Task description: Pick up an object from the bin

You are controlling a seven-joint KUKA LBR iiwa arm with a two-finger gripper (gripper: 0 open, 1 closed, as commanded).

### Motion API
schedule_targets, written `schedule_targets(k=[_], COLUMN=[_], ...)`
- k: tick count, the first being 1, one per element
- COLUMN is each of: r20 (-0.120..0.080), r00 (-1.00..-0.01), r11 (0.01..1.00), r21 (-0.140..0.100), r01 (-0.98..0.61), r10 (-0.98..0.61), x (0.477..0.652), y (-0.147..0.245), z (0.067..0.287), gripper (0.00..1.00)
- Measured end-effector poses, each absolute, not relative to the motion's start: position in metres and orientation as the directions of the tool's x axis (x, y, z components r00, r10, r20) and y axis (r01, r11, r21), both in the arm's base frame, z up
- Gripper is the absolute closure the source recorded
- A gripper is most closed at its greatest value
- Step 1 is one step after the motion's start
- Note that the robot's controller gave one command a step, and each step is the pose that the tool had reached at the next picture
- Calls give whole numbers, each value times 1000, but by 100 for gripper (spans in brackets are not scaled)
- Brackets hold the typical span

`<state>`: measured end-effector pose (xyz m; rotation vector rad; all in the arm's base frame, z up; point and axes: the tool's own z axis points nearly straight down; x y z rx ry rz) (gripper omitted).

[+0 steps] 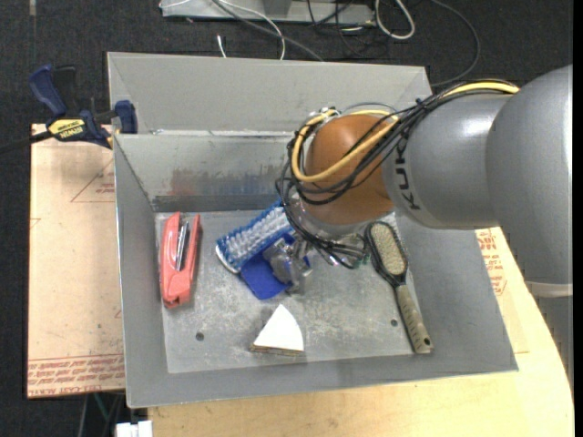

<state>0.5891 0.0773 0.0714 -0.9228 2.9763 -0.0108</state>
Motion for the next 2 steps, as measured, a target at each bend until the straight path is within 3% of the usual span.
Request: schedule_targets(k=[1,2], r20=[-25,-32], r00=[-938,-751], r11=[939,751], r21=[-8,-15], r01=[-345,-660], r10=[-345,-660], x=[544,536], y=[51,106], z=[71,71], gripper=[100,100])
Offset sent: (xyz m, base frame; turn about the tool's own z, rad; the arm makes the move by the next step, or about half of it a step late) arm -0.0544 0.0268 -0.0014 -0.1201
